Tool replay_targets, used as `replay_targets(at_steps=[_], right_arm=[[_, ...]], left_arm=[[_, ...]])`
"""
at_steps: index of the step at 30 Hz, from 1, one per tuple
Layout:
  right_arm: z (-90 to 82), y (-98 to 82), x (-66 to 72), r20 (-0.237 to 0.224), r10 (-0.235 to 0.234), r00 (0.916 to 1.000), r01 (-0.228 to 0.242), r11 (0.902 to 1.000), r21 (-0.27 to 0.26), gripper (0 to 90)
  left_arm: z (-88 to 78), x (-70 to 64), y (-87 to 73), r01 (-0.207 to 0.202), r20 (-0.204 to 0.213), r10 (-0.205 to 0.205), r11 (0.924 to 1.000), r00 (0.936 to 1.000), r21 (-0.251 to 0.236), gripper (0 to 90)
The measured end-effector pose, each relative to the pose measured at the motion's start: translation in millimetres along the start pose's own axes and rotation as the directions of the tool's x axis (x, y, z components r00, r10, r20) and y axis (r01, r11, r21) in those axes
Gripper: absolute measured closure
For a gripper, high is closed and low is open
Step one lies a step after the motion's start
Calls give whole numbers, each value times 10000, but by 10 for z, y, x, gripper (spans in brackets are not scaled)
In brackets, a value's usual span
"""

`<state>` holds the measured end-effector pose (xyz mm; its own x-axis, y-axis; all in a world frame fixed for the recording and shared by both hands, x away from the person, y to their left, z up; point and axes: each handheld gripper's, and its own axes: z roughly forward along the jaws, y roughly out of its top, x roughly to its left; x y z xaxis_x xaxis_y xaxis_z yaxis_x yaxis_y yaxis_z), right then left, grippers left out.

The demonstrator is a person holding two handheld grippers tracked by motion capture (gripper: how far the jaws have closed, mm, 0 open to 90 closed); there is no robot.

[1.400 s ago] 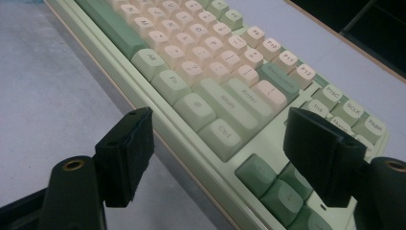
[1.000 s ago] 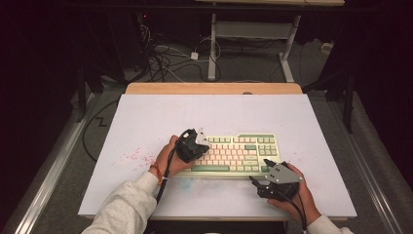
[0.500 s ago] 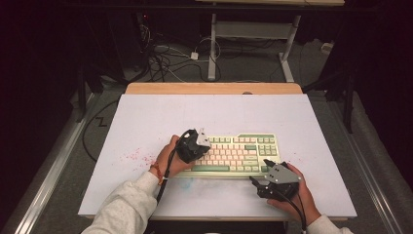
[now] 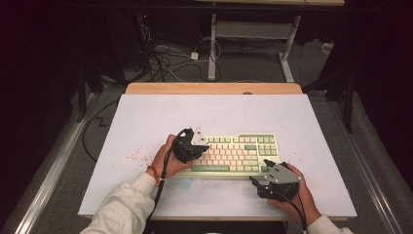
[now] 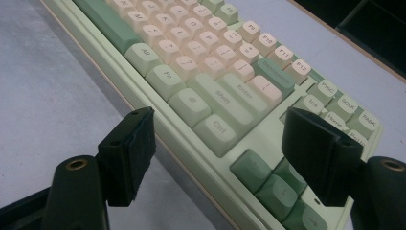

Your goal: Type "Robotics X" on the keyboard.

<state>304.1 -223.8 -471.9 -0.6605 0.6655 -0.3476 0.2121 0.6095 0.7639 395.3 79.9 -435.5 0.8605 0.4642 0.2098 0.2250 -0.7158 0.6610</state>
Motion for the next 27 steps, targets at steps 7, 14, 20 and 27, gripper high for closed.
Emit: replay_targets(at_steps=[7, 14, 20, 27], right_arm=[[-6, 4, 2, -15, 30, 10000, -30, 10000, -24, 278], [-12, 6, 1, -31, 55, 10000, -55, 10000, -49, 282], [-20, 8, -2, -25, 87, 10000, -88, 9999, -76, 288], [-28, 12, -3, -106, 122, 9999, -123, 9999, -103, 325]], left_arm=[[-88, -6, -55, -97, -169, 90, 9992, 9998, -380, 712], [-184, -60, -135, -393, -852, 326, 9962, 9958, -773, 529], [-267, -111, -221, -660, -1303, 524, 9925, 9901, -1025, 384], [-357, -146, -332, -690, -1411, 505, 9892, 9887, -1292, 263]])
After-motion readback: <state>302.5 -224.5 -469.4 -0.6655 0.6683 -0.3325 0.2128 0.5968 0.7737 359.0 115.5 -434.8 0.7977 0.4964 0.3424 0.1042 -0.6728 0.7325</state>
